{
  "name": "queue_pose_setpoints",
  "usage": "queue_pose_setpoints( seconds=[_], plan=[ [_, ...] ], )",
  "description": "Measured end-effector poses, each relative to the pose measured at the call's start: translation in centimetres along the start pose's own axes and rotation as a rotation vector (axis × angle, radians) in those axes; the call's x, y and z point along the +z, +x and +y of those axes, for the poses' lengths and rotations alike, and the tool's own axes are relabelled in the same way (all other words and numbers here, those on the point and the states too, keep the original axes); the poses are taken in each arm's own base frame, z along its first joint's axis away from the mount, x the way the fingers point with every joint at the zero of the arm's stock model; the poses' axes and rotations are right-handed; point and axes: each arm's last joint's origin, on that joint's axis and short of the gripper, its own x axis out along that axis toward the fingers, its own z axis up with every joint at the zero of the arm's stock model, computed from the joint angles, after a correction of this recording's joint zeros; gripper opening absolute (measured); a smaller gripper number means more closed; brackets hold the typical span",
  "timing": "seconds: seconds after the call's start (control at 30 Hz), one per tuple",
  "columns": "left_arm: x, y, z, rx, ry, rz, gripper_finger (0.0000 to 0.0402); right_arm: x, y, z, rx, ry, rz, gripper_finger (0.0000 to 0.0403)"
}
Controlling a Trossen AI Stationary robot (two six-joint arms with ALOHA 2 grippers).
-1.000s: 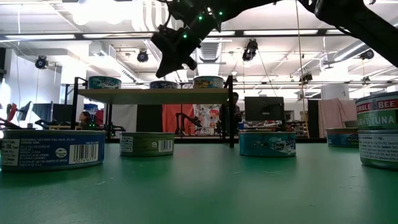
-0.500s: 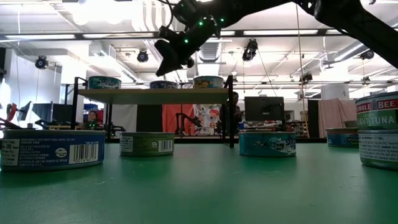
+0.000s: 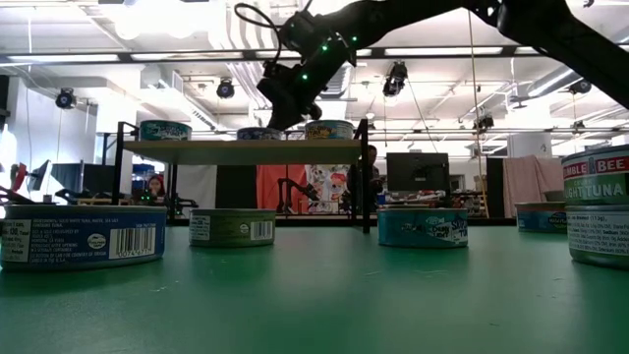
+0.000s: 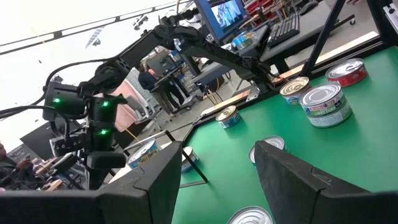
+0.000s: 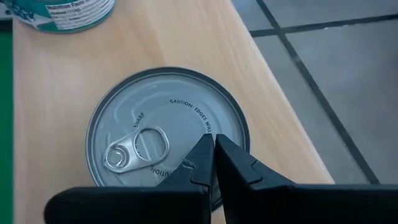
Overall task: Stack canned seafood by type on shelf
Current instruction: Put the middle left dark blue tuna can on the shelf
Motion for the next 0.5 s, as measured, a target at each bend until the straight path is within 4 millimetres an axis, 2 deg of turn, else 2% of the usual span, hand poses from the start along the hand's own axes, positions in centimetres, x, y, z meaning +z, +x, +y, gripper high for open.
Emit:
queue_pose_setpoints(
  seconds=[0.3,0.5],
  plan=[
    [0.0,0.0,0.0,0.000,-0.004,0.000,0.0187,0.2,-0.7,0.8,-0.017,-0.017,0.014,0.0009],
    [0.0,0.0,0.0,0.000,-0.004,0.000,0.0187,0.2,-2.0,0.7,-0.090,-0.020,0.062,0.0009]
  ],
)
